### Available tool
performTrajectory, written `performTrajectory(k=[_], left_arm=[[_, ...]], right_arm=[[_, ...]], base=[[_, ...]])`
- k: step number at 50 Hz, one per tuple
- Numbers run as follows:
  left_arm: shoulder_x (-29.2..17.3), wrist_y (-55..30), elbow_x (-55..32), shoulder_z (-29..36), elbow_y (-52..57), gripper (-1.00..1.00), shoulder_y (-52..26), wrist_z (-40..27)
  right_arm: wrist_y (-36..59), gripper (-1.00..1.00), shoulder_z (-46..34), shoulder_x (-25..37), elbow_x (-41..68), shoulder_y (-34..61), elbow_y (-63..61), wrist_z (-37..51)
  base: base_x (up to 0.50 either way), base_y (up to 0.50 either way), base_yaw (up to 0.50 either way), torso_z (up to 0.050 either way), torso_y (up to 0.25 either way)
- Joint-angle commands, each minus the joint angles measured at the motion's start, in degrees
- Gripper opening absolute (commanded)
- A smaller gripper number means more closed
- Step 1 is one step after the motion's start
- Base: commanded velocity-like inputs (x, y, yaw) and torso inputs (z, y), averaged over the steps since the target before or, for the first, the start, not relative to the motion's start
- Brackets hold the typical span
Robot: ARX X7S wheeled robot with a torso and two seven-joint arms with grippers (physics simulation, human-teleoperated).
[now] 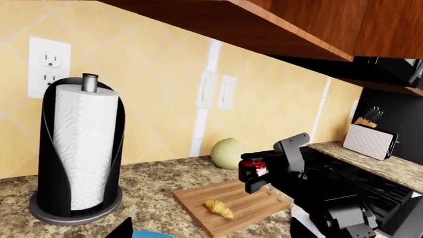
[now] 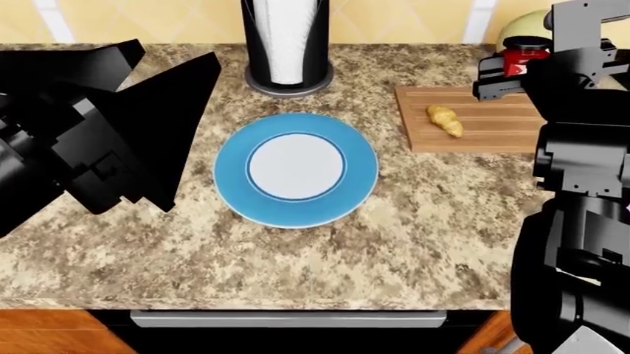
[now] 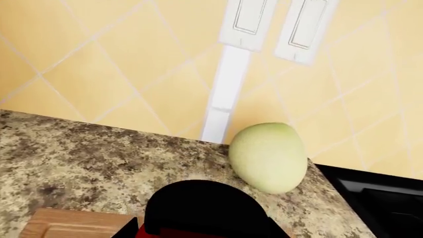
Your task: From the different types of pastries on the counter, select a croissant and place it on the cutting board. Then retrieve a jar of jam from the cabinet and place it alongside the croissant on the cutting board.
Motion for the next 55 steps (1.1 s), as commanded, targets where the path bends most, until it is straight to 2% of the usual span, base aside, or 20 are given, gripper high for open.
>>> performTrajectory(k=[1,32,33,55], left_arm=[[-0.1,0.0,0.2,0.0,0.1,1.00,0.2,0.2],[-0.3,0.7,-0.1,-0.1,0.0,1.00,0.4,0.3],[-0.3,0.7,-0.1,-0.1,-0.1,1.00,0.5,0.3],[-0.4,1.1,-0.2,-0.3,0.1,1.00,0.5,0.5]], right_arm=[[0.2,-1.00,-0.4,0.1,-0.8,0.4,-0.5,-0.5],[2.0,-1.00,-1.0,0.4,-0.8,0.5,0.3,-0.3],[2.1,1.00,-1.0,0.4,-0.8,0.6,0.4,-0.2],[5.1,1.00,-0.7,0.6,-0.5,1.3,-2.5,-1.2]], base=[[0.00,0.00,0.00,0.000,-0.111],[0.00,0.00,0.00,0.000,-0.091],[0.00,0.00,0.00,0.000,0.000],[0.00,0.00,0.00,0.000,0.000]])
